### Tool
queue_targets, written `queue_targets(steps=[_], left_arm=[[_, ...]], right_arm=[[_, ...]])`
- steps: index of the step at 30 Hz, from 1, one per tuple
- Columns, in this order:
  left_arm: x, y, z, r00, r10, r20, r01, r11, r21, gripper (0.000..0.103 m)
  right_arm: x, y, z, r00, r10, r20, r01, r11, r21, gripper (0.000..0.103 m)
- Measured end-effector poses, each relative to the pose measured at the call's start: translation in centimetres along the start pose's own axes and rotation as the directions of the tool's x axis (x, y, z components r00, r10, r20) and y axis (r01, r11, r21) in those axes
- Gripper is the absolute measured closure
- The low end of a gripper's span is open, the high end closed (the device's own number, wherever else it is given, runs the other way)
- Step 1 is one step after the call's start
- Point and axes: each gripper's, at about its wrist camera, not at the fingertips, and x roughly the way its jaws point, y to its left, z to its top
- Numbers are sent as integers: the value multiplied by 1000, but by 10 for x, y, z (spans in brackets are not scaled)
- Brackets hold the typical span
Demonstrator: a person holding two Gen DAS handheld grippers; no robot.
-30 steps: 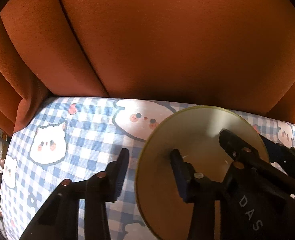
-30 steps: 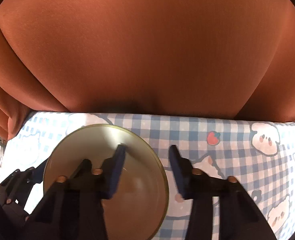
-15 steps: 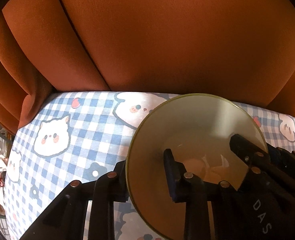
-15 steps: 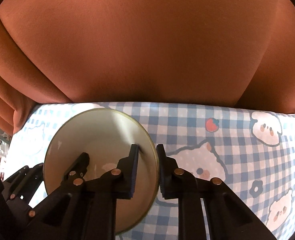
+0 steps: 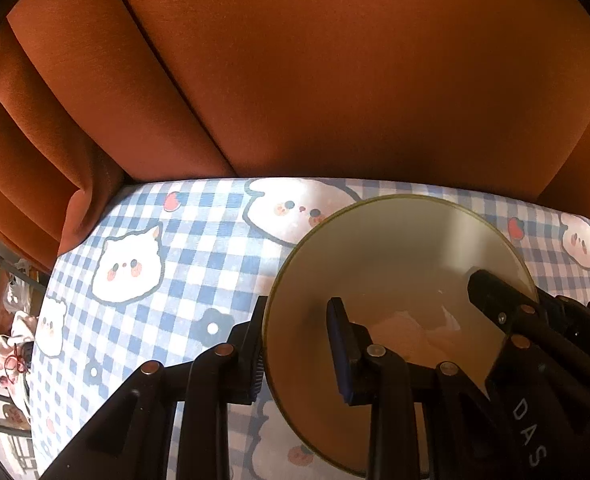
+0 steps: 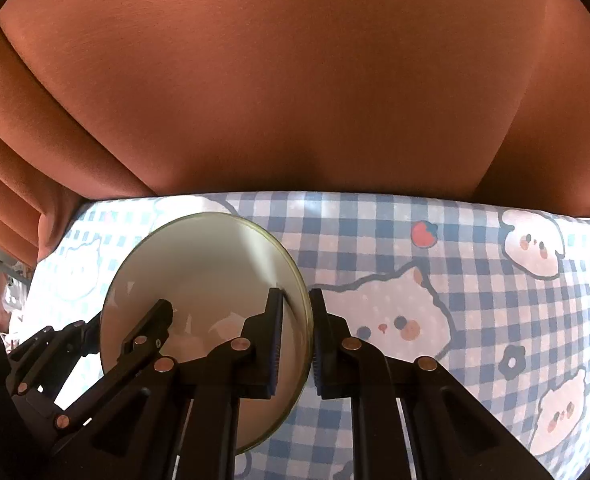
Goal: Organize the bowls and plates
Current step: 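Carry the green-rimmed bowl with both grippers toward the cream bowls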
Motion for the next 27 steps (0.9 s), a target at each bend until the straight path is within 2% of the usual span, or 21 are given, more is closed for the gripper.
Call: queue_targets(steps=[8,17,27], left_arm=[[-33,1,-4,1000,-10,26,10,1000,-8,77],[-77,6,-4,995,-50,83,50,999,3,77],[-129,29,-23,988,-81,131,75,996,52,77]], right_arm=[[-27,3,-4,1000,-3,22,3,1000,0,87],[-83,9,-7,995,-39,87,38,999,9,87],[-136,41,-25,991,-60,123,56,998,39,87]])
